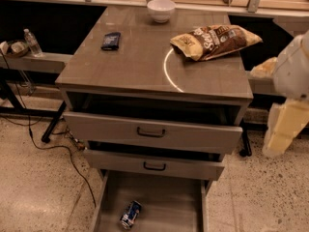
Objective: Pick pepsi can from bottom drawer and place on counter
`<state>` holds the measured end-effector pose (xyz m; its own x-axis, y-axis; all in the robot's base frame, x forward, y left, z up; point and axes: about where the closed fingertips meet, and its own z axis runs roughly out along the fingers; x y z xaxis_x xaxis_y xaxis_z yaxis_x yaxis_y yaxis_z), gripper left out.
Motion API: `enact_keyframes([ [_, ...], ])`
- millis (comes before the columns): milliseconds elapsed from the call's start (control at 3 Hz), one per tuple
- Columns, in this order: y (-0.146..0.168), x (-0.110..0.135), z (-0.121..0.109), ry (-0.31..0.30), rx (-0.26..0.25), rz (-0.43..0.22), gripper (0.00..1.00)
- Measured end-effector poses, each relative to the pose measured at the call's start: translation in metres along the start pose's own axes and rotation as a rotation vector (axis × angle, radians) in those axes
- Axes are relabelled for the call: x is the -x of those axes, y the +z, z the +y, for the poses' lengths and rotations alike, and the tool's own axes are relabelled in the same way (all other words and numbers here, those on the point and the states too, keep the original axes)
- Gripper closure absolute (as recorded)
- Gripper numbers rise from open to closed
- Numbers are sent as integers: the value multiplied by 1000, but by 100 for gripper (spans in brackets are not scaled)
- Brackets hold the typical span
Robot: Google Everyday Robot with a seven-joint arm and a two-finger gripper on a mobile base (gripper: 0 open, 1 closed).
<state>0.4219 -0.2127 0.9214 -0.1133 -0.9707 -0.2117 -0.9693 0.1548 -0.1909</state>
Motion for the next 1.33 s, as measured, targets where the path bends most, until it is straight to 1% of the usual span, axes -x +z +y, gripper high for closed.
enact_keyframes([
  [333,71,-9,42,-119,139,-61,0],
  [667,139,-10,92,-230,275,-141,0],
  [1000,155,-12,108,-262,315,-152,0],
  [1333,155,-12,108,-262,315,-152,0],
])
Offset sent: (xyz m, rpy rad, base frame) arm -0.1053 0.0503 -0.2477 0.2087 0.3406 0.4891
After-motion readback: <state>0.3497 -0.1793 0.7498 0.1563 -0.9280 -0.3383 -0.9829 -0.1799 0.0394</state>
